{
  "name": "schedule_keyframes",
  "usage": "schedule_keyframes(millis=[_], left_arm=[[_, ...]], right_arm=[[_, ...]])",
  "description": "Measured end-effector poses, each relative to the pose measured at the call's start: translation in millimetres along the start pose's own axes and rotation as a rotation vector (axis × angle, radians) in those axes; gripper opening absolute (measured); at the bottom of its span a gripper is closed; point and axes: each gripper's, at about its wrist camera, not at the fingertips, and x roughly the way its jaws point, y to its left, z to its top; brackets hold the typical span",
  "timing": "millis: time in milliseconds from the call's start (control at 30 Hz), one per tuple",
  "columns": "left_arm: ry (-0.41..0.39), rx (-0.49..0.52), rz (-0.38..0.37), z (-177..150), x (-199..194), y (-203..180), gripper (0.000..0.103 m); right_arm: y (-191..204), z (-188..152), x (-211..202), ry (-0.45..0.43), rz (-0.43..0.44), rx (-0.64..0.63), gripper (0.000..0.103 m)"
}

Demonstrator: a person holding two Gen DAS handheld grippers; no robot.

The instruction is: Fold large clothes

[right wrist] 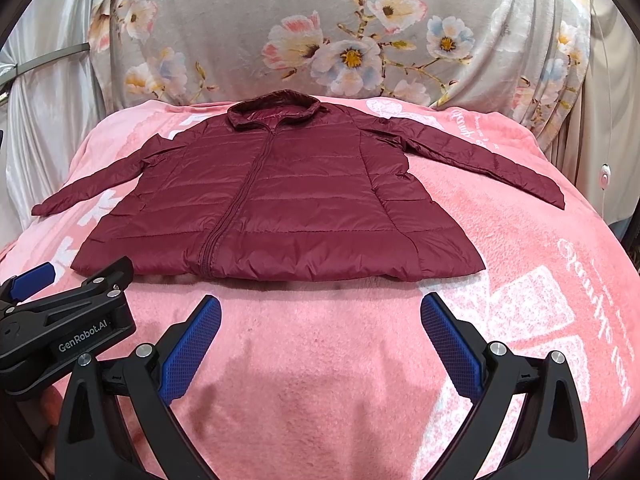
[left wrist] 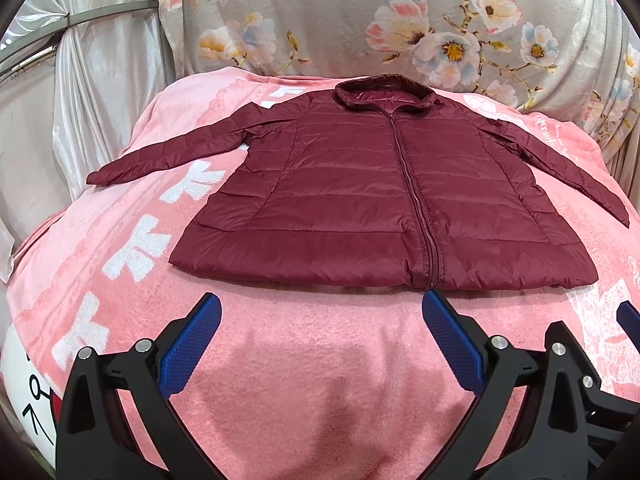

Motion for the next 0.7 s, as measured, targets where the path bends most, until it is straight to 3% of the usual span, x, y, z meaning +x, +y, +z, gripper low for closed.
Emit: schedule_keyframes(millis=[700], left_arm=[[0.007,-0.006,0.003,-7.2,5.3,4.8,0.098]], right_arm=[[2.9,-5.7,5.0,0.007,0.0,-0.002,0.098]])
